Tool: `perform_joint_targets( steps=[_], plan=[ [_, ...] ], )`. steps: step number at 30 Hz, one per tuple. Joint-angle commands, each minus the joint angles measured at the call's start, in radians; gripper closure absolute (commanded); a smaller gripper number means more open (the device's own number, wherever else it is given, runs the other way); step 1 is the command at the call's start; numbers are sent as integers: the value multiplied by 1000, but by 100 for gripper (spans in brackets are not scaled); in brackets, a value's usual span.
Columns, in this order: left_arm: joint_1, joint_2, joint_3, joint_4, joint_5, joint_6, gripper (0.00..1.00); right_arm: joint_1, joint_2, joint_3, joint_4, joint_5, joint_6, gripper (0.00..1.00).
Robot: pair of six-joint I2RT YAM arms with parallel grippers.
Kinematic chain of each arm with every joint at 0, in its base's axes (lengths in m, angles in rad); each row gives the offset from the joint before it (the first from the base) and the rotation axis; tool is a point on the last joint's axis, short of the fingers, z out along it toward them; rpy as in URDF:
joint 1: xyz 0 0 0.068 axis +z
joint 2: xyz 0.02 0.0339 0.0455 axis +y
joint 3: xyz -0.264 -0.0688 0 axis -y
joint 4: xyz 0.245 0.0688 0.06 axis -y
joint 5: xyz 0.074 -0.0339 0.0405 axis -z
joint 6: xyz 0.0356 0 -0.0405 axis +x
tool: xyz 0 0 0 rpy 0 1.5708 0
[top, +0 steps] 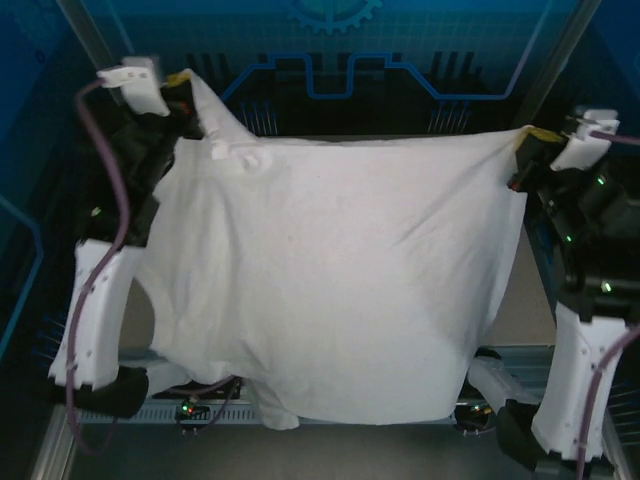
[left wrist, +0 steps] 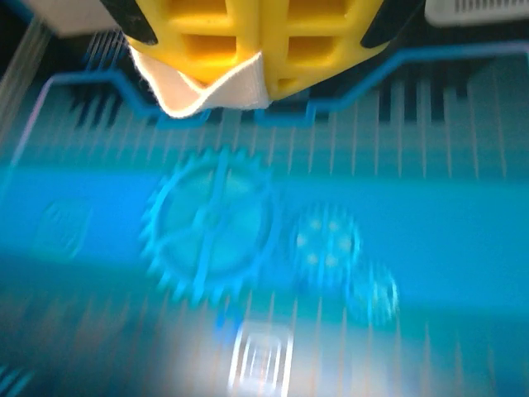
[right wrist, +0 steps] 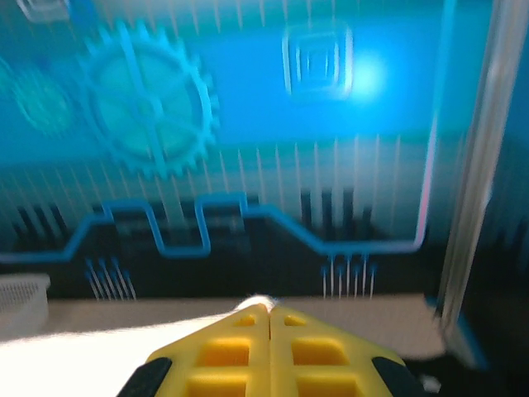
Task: Fold the inside-out t-shirt
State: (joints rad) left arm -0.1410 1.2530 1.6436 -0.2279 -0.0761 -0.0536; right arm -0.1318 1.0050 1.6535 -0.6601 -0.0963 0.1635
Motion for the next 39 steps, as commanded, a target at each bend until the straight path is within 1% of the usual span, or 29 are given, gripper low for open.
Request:
perform_joint_targets(
  steps=[1, 4, 7, 8, 10, 11, 12, 14, 15, 16, 17, 18, 19, 20, 22, 24, 25, 27, 30, 32, 33, 35, 39],
  plan=[
    [16, 161, -94, 188, -48, 47, 100, 84, 115, -144, 199, 74, -34, 100],
    [27, 405, -69, 271, -50, 54, 100, 154, 317, -206, 330, 147, -53, 100],
    [36, 698, 76, 291, -51, 69, 100, 178, 607, -150, 438, 171, -34, 100],
    [39, 810, 162, 269, -50, 72, 93, 182, 728, -92, 453, 177, -31, 100],
    [46, 1014, 373, 194, -45, 61, 86, 183, 955, 73, 426, 196, -21, 99],
    [49, 1117, 518, 125, -29, 55, 79, 183, 1072, 180, 391, 197, -17, 94],
    [49, 1227, 670, 43, -21, 50, 70, 183, 1184, 301, 347, 208, -10, 87],
    [47, 1396, 976, -113, -2, 34, 64, 185, 1356, 528, 240, 210, -7, 77],
    [47, 1453, 1085, -159, 7, 18, 56, 184, 1429, 632, 188, 219, -10, 72],
    [47, 1473, 1139, -184, 14, 12, 52, 185, 1470, 708, 145, 221, -14, 68],
    [47, 1462, 1140, -194, 18, -1, 49, 184, 1497, 773, 92, 226, -13, 66],
    [47, 1423, 1099, -192, 26, -14, 46, 186, 1495, 790, 65, 227, -16, 64],
    [47, 1369, 1029, -182, 29, -28, 44, 189, 1471, 769, 58, 227, -20, 63],
    [46, 1291, 923, -159, 38, -50, 42, 193, 1423, 708, 63, 224, -22, 61],
    [43, 1102, 652, -64, 49, -112, 40, 205, 1301, 541, 86, 197, -20, 56],
    [36, 889, 321, 70, 82, -204, 39, 220, 1154, 345, 77, 156, 16, 53],
    [31, 803, 204, 113, 92, -245, 39, 228, 1088, 241, 87, 137, 34, 52],
    [10, 619, -55, 174, 106, -353, 38, 254, 951, 12, 103, 57, 84, 51],
    [-33, 404, -382, 274, 148, -434, 37, 276, 828, -236, 114, -51, 173, 50],
    [-49, 304, -539, 264, 165, -458, 37, 287, 781, -363, 140, -142, 212, 50],
    [-49, 257, -599, 223, 161, -467, 37, 295, 762, -411, 135, -156, 220, 50],
    [-48, 179, -707, 132, 127, -468, 37, 308, 740, -478, 116, -145, 216, 50],
    [-48, 74, -912, 73, 108, -494, 37, 285, 766, -550, 83, -152, 205, 51]
  ],
)
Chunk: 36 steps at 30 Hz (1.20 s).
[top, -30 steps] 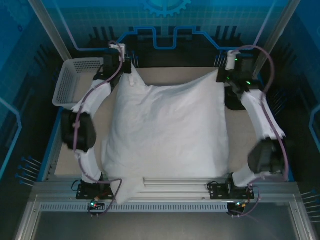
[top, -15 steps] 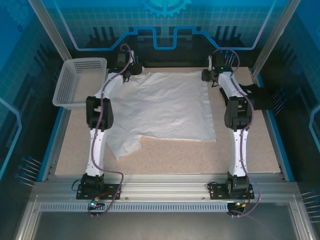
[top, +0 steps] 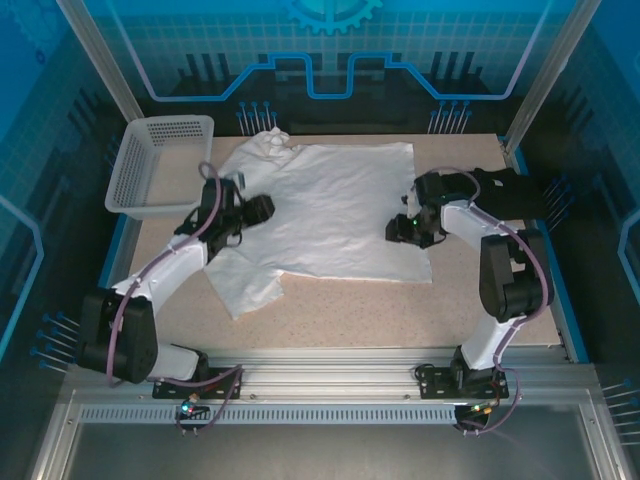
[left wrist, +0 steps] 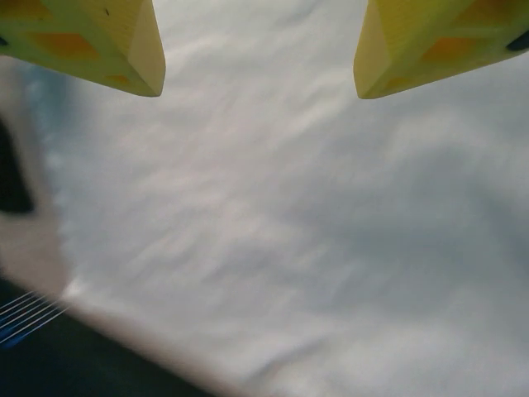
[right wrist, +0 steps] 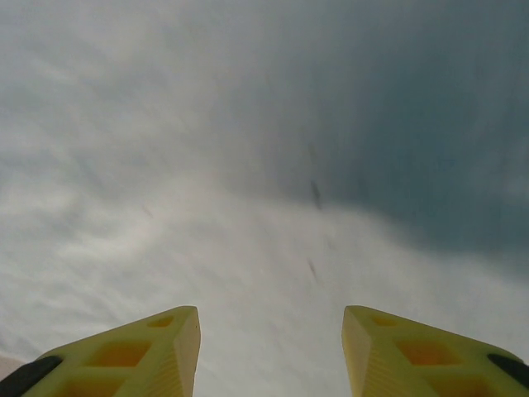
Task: Fold the inside-out t-shirt
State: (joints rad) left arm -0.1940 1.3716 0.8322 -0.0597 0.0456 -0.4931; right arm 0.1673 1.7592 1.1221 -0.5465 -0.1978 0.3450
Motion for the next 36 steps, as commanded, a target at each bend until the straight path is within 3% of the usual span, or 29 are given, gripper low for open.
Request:
perform_joint_targets(
  steps=[1, 6, 11, 16, 23, 31, 36],
  plan=[
    [5, -49, -127, -103, 5, -69, 37, -18, 23, -27, -38, -49, 19, 51],
    [-17, -45, -229, -103, 157, -114, 37, -83, 19, -116, -76, 10, 29, 56],
    [-97, -55, -274, -143, 187, -128, 36, -203, -15, -196, -104, 34, 29, 61],
    [-172, -96, -330, -188, 184, -139, 36, -348, -106, -307, -64, -24, 52, 64],
    [-249, -188, -353, -270, 215, -177, 36, -359, -188, -322, -66, -38, 52, 62],
    [-252, -385, -272, -466, 89, -169, 35, -354, -446, -357, -164, 65, 65, 52],
    [-337, -484, -303, -635, -21, -225, 37, -364, -610, -432, -173, 107, 134, 50]
  ],
)
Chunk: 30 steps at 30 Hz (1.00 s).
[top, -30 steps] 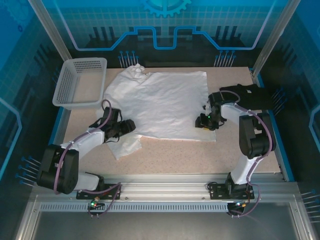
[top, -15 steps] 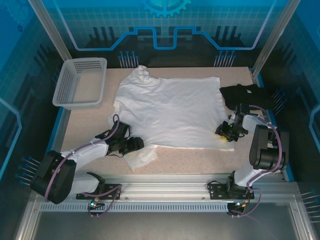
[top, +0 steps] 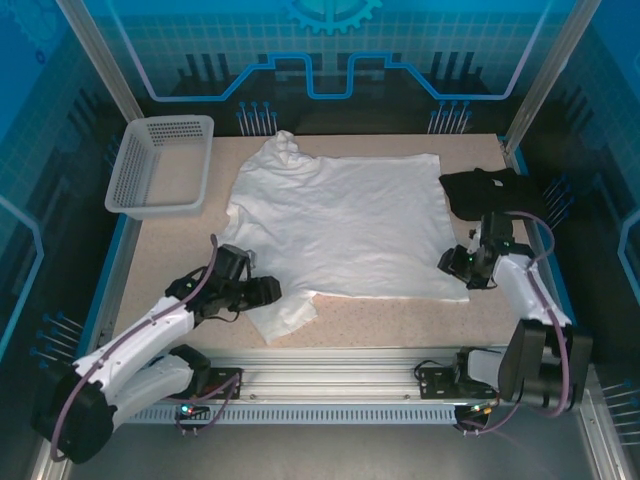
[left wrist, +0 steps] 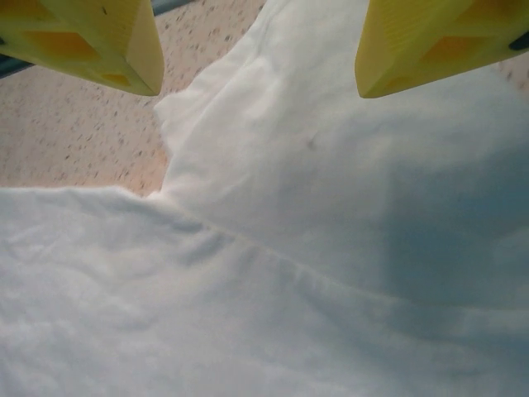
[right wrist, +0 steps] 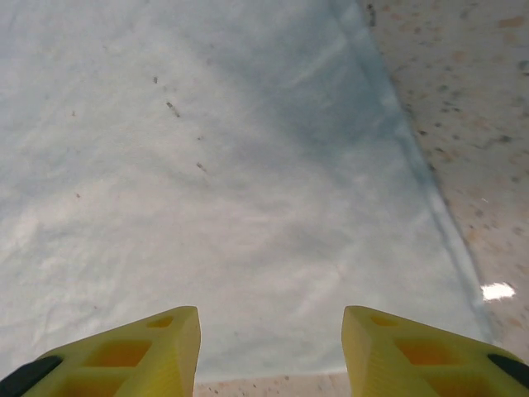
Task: Fold the inside-out t-shirt
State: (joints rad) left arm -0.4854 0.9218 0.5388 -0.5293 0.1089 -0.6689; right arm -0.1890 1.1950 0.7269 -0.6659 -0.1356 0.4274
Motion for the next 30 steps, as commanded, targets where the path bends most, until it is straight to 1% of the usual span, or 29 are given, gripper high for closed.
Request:
perform_joint_targets(
  steps=[1, 3, 6, 8, 10, 14, 21, 25, 30],
  plan=[
    [-84, -50, -20, -182, -107, -77, 37, -9, -56, -47, -50, 45, 62, 50],
    [-152, -66, -33, -210, -126, -144, 37, -6, -59, -67, -40, 34, 79, 50],
    [-249, -73, -52, -259, -149, -208, 37, -5, -53, -102, -9, 15, 100, 50],
    [-303, -83, -73, -274, -148, -242, 37, -6, -49, -117, 7, 33, 98, 50],
    [-336, -86, -95, -265, -132, -261, 37, -9, -39, -119, 9, 54, 90, 50],
    [-345, -39, -113, -157, -86, -223, 39, -29, -19, -114, 18, 58, 75, 50],
    [-344, 116, -79, -46, -103, -150, 48, -36, -9, -114, 29, 41, 64, 51],
    [-345, 171, -68, -17, -103, -129, 59, -39, -18, -123, 34, 40, 73, 51],
    [-345, 177, -60, -20, -115, -109, 79, -85, -14, -123, 32, 31, 73, 51]
  ],
)
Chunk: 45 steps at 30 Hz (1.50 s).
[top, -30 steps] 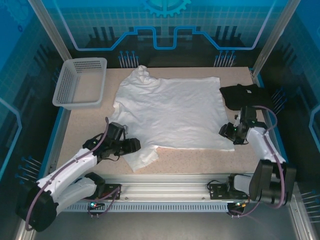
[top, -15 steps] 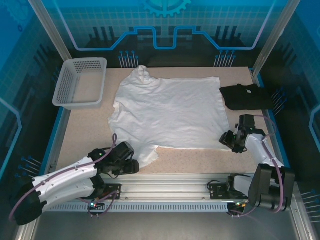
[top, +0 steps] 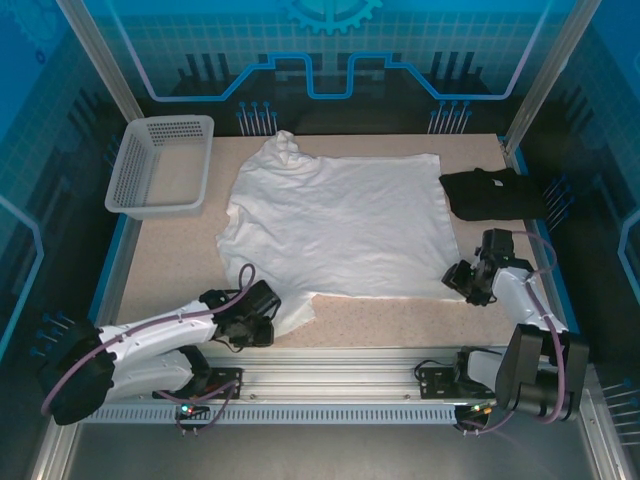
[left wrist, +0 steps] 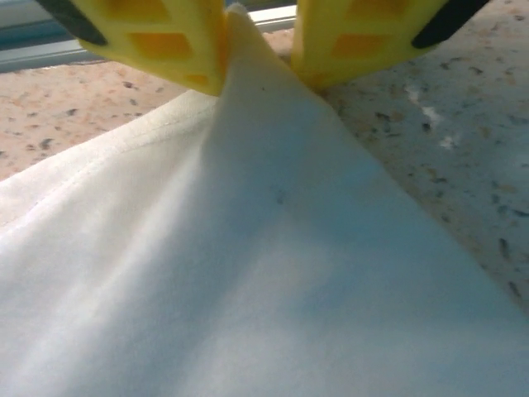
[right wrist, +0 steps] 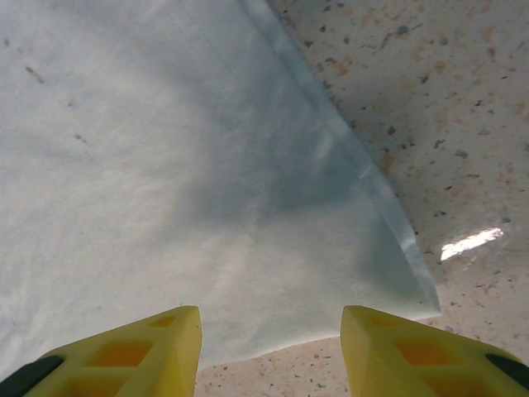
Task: Fold the inside-out t-shirt
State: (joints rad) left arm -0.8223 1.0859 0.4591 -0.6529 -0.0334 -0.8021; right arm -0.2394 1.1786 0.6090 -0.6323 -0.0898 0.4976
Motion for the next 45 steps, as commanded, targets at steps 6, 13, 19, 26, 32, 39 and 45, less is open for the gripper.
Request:
perform_joint_targets(
  steps=[6, 13, 19, 26, 32, 39, 45],
  plan=[
    [-9, -33, 20, 79, 12, 32, 100, -75, -29, -12, -48, 37, 18, 50],
    [-8, -91, 33, 53, 0, 38, 100, -82, 16, 7, -78, 90, 44, 50],
    [-7, -124, 56, 21, -12, 64, 100, -88, 94, 31, -77, 81, 27, 54],
    [-6, -130, 70, 12, -14, 90, 100, -95, 135, 52, -72, 71, 1, 70],
    [0, -143, 88, -8, -15, 91, 100, -100, 109, 49, -63, 60, -11, 86],
    [89, -243, 118, -85, 2, 78, 100, -100, 60, 35, -50, 45, -19, 98],
    [186, -298, 159, -135, 32, 92, 100, -100, 9, 28, -38, 24, -24, 100]
  ],
)
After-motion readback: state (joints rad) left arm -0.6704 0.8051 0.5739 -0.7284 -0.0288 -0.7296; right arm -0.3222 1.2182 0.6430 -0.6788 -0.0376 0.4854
